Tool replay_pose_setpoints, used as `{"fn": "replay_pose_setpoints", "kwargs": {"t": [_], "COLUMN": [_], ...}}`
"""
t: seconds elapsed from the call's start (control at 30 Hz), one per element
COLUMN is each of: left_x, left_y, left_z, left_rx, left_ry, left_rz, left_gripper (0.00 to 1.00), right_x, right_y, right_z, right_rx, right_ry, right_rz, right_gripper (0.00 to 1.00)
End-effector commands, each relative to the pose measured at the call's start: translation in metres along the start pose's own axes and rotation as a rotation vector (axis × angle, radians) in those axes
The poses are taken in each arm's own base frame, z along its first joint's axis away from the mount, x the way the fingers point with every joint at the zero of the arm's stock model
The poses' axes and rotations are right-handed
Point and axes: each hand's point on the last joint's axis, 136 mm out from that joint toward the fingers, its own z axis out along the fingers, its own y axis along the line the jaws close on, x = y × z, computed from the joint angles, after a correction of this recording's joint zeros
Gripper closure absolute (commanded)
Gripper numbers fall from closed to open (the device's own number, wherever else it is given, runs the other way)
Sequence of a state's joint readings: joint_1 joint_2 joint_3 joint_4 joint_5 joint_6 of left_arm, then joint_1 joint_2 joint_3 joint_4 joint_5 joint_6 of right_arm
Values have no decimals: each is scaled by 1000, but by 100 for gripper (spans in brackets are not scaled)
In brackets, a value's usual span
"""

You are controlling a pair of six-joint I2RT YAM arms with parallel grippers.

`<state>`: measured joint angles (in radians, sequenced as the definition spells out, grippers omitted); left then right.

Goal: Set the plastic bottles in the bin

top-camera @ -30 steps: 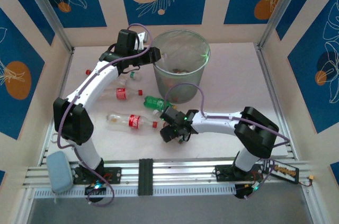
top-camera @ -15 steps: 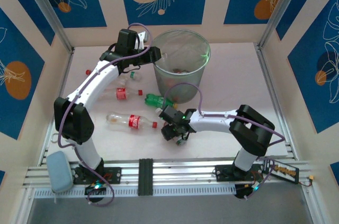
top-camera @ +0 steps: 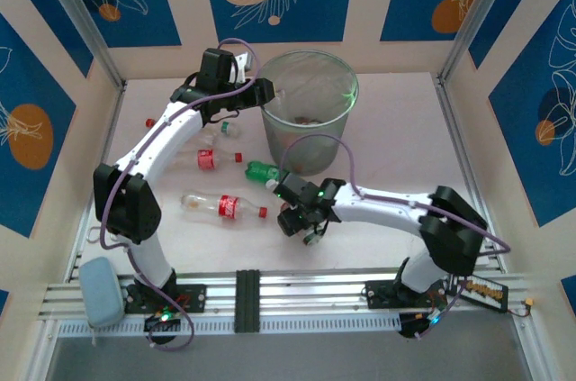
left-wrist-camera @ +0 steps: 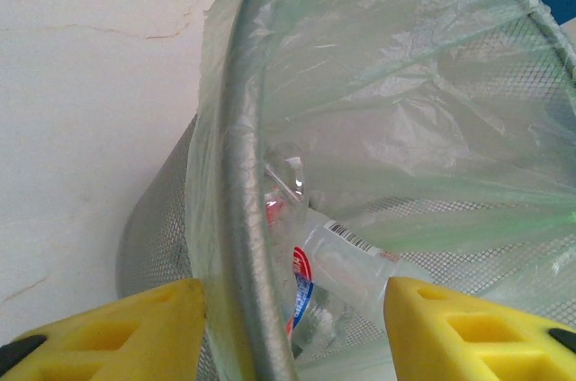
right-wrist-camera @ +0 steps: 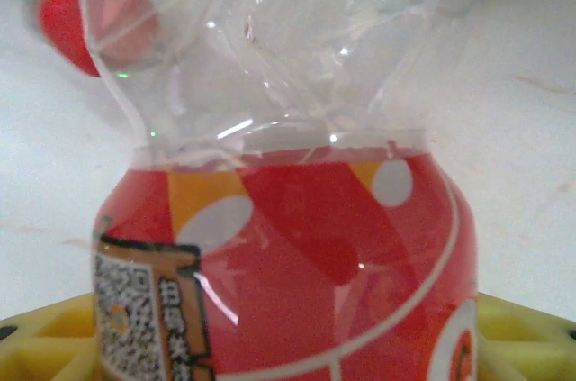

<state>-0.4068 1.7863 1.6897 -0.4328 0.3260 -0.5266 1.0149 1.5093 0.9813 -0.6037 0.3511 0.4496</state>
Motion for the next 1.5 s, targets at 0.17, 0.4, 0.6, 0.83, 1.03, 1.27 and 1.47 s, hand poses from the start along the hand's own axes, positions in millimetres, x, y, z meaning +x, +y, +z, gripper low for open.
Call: {"fn": "replay_pose_setpoints", "kwargs": {"t": [0.17, 0.4, 0.6, 0.83, 1.03, 1.27, 1.47], "left_x": [5, 5, 6, 10, 12, 13, 11], "left_y": [1, 4, 4, 3, -4, -5, -6], "left_z": [8, 9, 6, 7, 5, 7, 6], "left_rx": [14, 4, -2, 1, 13, 11, 14], "left_ry": [34, 36, 31, 38, 33, 32, 27], "left_rz": [-16, -15, -12, -22, -25, -26, -23], "left_gripper": [45, 45, 45, 45, 45, 46, 45], "right_x": [7, -22, -67, -150, -219, -275, -295], "right_y": [-3, -1, -7, -55, -87, -112, -125], "right_z": [-79, -172, -233, -264, -269, -242, -181], "right_rx": [-99, -186, -215, -162, -168, -146, -143], "right_ry": [-44, -241, -409, -579, -669, -667, -572], "right_rz": [-92, -147, -153, -24, 72, 151, 176], "right_gripper": [37, 38, 39, 41, 41, 41, 41]}}
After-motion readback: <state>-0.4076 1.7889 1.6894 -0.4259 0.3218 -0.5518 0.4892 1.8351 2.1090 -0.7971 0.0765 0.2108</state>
